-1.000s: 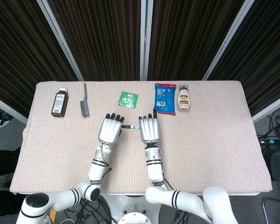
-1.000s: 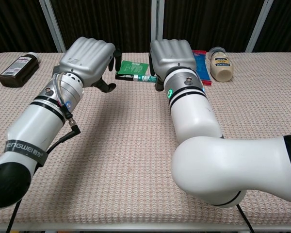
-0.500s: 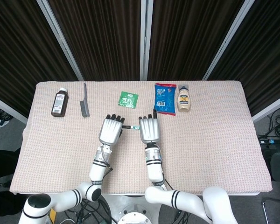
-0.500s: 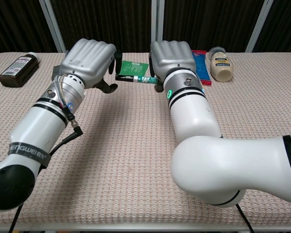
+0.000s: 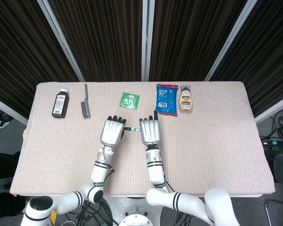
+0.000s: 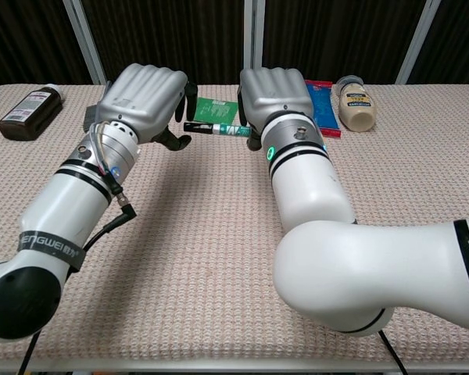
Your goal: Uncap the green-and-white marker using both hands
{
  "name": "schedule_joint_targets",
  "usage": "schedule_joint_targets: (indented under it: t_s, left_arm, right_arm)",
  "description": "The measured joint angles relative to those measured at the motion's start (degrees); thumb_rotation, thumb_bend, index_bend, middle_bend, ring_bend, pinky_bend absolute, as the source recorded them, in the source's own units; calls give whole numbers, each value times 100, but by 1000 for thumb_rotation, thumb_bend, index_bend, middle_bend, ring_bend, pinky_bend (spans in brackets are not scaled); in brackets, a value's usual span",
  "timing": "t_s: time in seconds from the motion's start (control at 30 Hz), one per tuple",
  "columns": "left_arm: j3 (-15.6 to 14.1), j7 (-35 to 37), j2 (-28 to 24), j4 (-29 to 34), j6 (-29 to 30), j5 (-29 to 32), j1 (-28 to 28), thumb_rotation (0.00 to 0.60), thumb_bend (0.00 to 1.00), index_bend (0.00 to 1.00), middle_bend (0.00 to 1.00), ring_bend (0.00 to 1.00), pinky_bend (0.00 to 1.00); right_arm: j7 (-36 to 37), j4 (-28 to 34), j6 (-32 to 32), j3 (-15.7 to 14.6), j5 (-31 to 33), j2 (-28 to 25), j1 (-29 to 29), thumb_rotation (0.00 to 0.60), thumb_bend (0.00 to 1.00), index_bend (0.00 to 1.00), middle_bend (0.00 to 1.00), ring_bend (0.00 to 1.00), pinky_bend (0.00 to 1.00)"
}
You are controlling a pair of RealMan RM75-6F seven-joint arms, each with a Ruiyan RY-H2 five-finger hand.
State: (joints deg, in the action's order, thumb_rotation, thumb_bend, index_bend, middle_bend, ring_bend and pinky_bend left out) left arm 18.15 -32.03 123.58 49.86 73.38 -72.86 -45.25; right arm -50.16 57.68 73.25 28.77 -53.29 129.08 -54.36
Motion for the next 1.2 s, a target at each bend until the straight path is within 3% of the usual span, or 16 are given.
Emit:
schedule_joint_targets:
  t_s: [0.6, 1.2]
  left_arm:
    - [35, 41, 62, -105, 11, 6, -3, 600, 349, 580, 570, 493, 544]
    - [-6, -199, -19, 0, -124, 107, 63, 600, 361, 635, 632, 548, 585]
  right_arm:
    - [-64, 30, -4, -24, 6, 12, 8, 600, 290, 679, 624, 362, 138]
    - [-211, 27, 17, -22, 30, 15, 7, 600, 296, 680, 626, 363, 139]
